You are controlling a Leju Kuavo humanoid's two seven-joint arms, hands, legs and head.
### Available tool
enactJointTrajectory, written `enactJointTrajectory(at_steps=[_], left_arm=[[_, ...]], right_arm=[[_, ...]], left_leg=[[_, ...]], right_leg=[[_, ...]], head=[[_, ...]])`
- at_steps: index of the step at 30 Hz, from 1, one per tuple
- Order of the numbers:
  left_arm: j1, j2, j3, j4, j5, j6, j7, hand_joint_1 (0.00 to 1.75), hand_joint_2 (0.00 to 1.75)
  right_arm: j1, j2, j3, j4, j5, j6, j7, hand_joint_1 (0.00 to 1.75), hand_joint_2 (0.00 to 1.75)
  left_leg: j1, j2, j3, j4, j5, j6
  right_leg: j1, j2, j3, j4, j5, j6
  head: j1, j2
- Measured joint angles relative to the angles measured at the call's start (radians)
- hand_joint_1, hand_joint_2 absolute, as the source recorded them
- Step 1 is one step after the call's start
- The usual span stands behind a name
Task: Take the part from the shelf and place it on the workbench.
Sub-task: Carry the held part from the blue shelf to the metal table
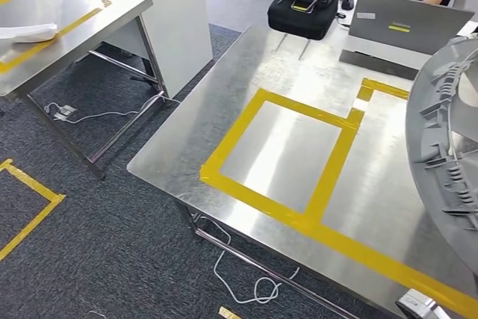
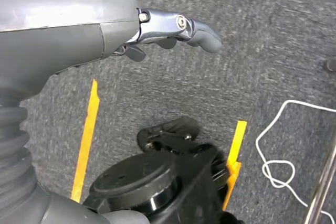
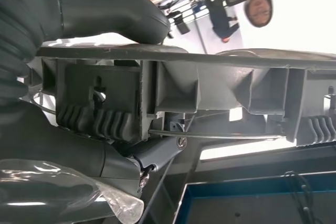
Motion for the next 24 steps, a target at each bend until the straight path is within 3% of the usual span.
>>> enactJointTrajectory(at_steps=[2, 4, 6, 8, 10, 11, 12, 14, 16, 19, 21, 23, 24], left_arm=[[0.003, -0.003, 0.008, -0.001, -0.003, -0.002, 0.000, 0.00, 1.75], [0.003, -0.006, 0.013, -0.004, -0.003, -0.002, 0.001, 0.00, 1.75], [0.000, -0.010, 0.016, -0.008, -0.004, -0.002, 0.001, 0.00, 1.75], [0.003, -0.014, 0.016, -0.008, -0.004, -0.003, 0.000, 0.00, 1.75], [0.006, -0.018, 0.017, -0.008, -0.004, -0.003, 0.000, 0.00, 1.75], [0.006, -0.019, 0.017, -0.008, -0.004, -0.003, 0.000, 0.00, 1.75], [0.005, -0.020, 0.017, -0.008, -0.004, -0.004, 0.000, 0.00, 1.75], [0.005, -0.022, 0.018, -0.008, -0.004, -0.006, 0.000, 0.00, 1.75], [0.005, -0.024, 0.023, -0.009, -0.008, -0.009, 0.000, 0.00, 1.75], [0.005, -0.028, 0.030, -0.011, -0.018, -0.017, 0.000, 0.00, 1.75], [0.004, -0.031, 0.036, -0.013, -0.026, -0.023, 0.000, 0.00, 1.75], [0.005, -0.034, 0.045, -0.014, -0.034, -0.030, -0.001, 0.00, 1.75], [0.007, -0.035, 0.050, -0.014, -0.037, -0.033, -0.001, 0.00, 1.75]], right_arm=[[-0.004, 0.002, -0.001, -0.001, -0.001, 0.003, 0.001, 1.75, 1.75], [-0.004, 0.004, -0.003, -0.004, -0.002, 0.003, 0.001, 1.75, 1.75], [-0.004, 0.005, -0.005, -0.007, -0.002, 0.004, 0.001, 1.75, 1.75], [-0.007, 0.005, -0.007, -0.007, -0.002, 0.004, 0.000, 1.75, 1.75], [-0.009, 0.005, -0.008, -0.007, -0.002, 0.005, -0.001, 1.75, 1.75], [-0.009, 0.005, -0.008, -0.007, -0.001, 0.005, -0.002, 1.75, 1.75], [-0.008, 0.006, -0.008, -0.007, -0.002, 0.006, -0.001, 1.75, 1.75], [-0.009, 0.006, -0.008, -0.007, -0.003, 0.008, 0.000, 1.75, 1.75], [-0.010, 0.006, -0.009, -0.007, -0.004, 0.011, 0.003, 1.75, 1.75], [-0.009, 0.006, -0.010, -0.008, -0.008, 0.017, 0.007, 1.75, 1.75], [-0.008, 0.006, -0.010, -0.008, -0.012, 0.024, 0.010, 1.75, 1.75], [-0.009, 0.006, -0.010, -0.008, -0.019, 0.033, 0.014, 1.75, 1.75], [-0.009, 0.006, -0.010, -0.008, -0.022, 0.039, 0.018, 1.75, 1.75]], left_leg=[[-0.003, -0.028, 0.018, -0.050, 0.014, 0.014], [-0.002, -0.007, 0.022, -0.069, 0.016, 0.017], [0.004, 0.020, 0.025, -0.094, 0.022, 0.020], [0.007, 0.048, 0.025, -0.102, 0.026, 0.023], [0.006, 0.078, 0.023, -0.101, 0.026, 0.023], [0.006, 0.091, 0.023, -0.101, 0.025, 0.021], [0.006, 0.104, 0.023, -0.099, 0.023, 0.019], [0.008, 0.126, 0.024, -0.091, 0.017, 0.010], [0.004, 0.142, 0.024, -0.078, 0.008, -0.004], [0.003, 0.160, 0.029, -0.072, 0.004, -0.019], [0.007, 0.127, 0.022, -0.045, -0.025, -0.030], [0.010, 0.077, -0.020, 0.058, -0.093, -0.037], [0.010, 0.067, -0.050, 0.130, -0.127, -0.037]], right_leg=[[-0.005, 0.023, -0.010, 0.001, 0.006, 0.011], [-0.008, 0.039, -0.027, 0.001, 0.011, 0.023], [-0.004, 0.003, -0.054, 0.034, -0.013, 0.031], [-0.001, -0.055, -0.106, 0.140, -0.076, 0.036], [-0.003, -0.075, -0.156, 0.256, -0.123, 0.045], [-0.005, -0.079, -0.161, 0.274, -0.122, 0.048], [-0.007, -0.083, -0.143, 0.249, -0.103, 0.051], [-0.009, -0.113, -0.063, 0.112, -0.047, 0.057], [-0.008, -0.135, -0.004, 0.012, -0.020, 0.048], [-0.005, -0.118, -0.006, 0.004, -0.018, 0.026], [-0.007, -0.101, -0.007, 0.004, -0.013, 0.014], [-0.007, -0.084, -0.007, 0.004, -0.008, 0.005], [-0.006, -0.075, -0.009, 0.004, -0.006, 0.003]], head=[[-0.001, 0.000], [-0.003, 0.000], [0.000, 0.000], [0.004, 0.000], [0.005, 0.000], [0.005, 0.000], [0.005, 0.000], [0.005, 0.000], [0.002, 0.000], [0.000, 0.000], [-0.001, 0.000], [-0.003, 0.000], [-0.003, 0.000]])
